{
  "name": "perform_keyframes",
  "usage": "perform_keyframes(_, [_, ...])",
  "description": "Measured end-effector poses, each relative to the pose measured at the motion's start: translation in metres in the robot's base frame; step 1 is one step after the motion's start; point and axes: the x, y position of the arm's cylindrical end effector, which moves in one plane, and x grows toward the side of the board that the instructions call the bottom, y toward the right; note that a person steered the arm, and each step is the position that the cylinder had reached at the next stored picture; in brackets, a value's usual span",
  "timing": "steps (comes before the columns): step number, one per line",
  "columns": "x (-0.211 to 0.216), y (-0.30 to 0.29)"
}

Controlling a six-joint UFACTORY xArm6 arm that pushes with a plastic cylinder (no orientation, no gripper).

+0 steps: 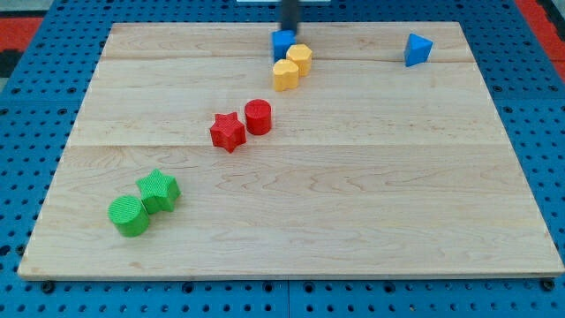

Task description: Push the blue cube and yellow hexagon to the top left of the board

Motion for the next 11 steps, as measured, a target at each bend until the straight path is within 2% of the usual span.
perform_keyframes(2, [0.016,0.05])
perform_keyframes(3, [0.036,0.106])
perform_keyframes(4, [0.057,0.095])
perform_keyframes(6, [0.041,-0.123])
perform_keyframes(8, [0.034,-0.124])
perform_keyframes(9, [0.034,-0.178])
perform_keyframes(10, [0.051,-0.146])
perform_keyframes(11, [0.114,-0.148])
